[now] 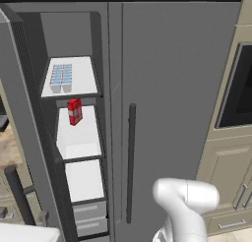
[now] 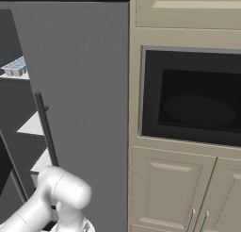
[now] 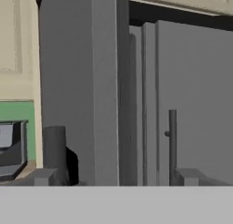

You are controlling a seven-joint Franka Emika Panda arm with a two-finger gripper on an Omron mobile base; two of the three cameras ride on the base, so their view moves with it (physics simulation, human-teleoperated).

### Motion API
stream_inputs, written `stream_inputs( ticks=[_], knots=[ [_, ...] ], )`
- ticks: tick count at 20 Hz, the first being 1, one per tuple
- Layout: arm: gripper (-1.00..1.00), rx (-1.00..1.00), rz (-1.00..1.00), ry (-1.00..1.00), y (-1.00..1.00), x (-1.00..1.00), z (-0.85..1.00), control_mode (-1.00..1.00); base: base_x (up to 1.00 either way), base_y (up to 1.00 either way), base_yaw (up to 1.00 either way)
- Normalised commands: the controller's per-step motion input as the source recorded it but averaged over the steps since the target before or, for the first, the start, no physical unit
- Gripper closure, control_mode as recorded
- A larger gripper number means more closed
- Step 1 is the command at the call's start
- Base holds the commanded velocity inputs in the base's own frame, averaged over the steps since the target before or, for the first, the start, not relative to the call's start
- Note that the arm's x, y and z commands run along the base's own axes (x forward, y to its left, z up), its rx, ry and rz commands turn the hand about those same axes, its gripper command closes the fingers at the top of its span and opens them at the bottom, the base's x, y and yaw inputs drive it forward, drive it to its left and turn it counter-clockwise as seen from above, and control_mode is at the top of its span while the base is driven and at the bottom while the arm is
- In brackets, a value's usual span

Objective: Open the freezer door, pick up the ice cube tray from the freezer, and place it on the dining counter.

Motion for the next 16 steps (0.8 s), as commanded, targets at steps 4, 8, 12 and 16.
stream_inputs(
  ticks=[4,8,12,16],
  knots=[
    [-1.0,0.02,0.09,0.0,-0.76,0.0,0.31,-1.0,0.0,0.0,0.0],
    [-1.0,0.03,0.14,0.0,-0.94,-0.01,0.37,-1.0,0.0,0.0,0.0],
    [-1.0,0.02,0.16,0.0,-0.86,-0.06,0.19,-1.0,0.0,0.0,0.0],
    [-1.0,0.05,0.2,0.0,-0.9,-0.01,0.17,-1.0,0.0,0.0,0.0]
  ],
)
